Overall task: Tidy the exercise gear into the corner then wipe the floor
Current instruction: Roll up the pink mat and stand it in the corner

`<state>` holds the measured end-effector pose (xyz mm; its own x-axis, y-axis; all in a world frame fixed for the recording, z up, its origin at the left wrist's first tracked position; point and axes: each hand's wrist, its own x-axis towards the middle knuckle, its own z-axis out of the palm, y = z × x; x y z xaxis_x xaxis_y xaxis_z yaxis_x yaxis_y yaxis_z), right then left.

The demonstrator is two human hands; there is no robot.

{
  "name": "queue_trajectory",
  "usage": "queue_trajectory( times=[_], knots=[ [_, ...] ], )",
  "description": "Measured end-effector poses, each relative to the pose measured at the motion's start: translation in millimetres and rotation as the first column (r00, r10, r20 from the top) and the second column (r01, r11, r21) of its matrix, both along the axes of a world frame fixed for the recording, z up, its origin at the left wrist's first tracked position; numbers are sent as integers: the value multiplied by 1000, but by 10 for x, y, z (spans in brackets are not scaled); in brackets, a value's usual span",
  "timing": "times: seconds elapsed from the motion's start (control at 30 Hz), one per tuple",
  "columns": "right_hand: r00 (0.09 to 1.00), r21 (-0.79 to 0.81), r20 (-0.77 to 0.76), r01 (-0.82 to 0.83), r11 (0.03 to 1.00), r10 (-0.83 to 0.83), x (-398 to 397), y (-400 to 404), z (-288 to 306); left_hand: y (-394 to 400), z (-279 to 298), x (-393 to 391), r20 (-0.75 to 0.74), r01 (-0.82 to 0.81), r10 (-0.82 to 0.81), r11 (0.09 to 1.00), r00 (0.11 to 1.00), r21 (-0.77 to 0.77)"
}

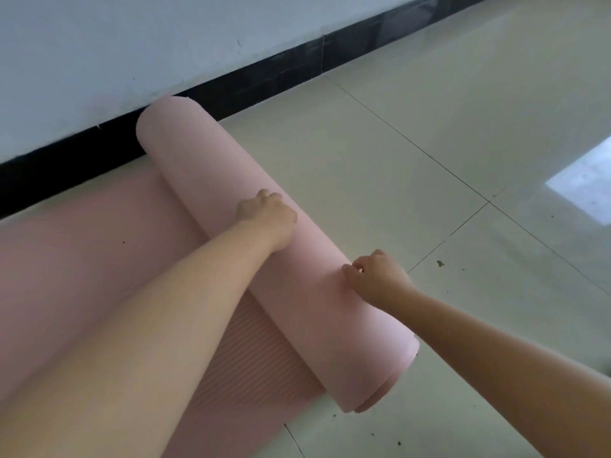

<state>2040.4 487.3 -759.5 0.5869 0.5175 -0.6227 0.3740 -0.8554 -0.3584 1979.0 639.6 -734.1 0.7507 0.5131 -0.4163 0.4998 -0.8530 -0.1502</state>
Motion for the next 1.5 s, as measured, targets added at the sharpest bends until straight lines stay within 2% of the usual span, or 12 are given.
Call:
queue_trajectory(
  times=[0.1,0.23,0.37,0.43,0.5,0.6,0.7,0.87,1.03,1.17,1.37,1.5],
  knots=[
    [999,15,6,-35,999,35,-238,49,109,49,29,-230,24,-24,25,998,999,-65],
    [983,68,-179,45,997,-32,-524,112,222,159,62,-486,-20,-7,5,998,1000,-67],
    [984,34,-121,136,990,-132,-666,286,248,232,166,-689,-101,34,-44,994,994,-101],
    [972,1,-188,142,990,-139,-658,427,242,279,149,-792,-164,4,-19,996,986,-90],
    [970,-112,-228,62,992,-86,-681,553,261,312,135,-907,-190,-32,10,993,982,-112],
    [981,-234,-166,-136,963,98,-750,691,274,326,184,-1058,-159,-73,49,986,986,-150],
    [956,-267,-112,-291,919,270,-741,811,259,327,174,-1200,-86,-137,129,986,988,-99],
    [958,-131,-17,-287,949,287,-826,898,161,342,147,-1431,-1,-292,292,953,956,-83],
    [958,109,-248,-119,987,143,-1008,928,-48,362,211,-1576,6,-304,304,953,953,-12],
    [917,122,-341,-178,976,210,-1230,964,-12,361,167,-1804,-53,-348,348,938,936,2],
    [936,137,-159,-293,946,313,-1462,1000,-6,361,135,-2107,-3,-489,489,872,872,-16],
    [926,163,-262,-236,958,272,-1534,1030,-15,378,58,-2144,31,-512,514,857,857,-58]
  ],
)
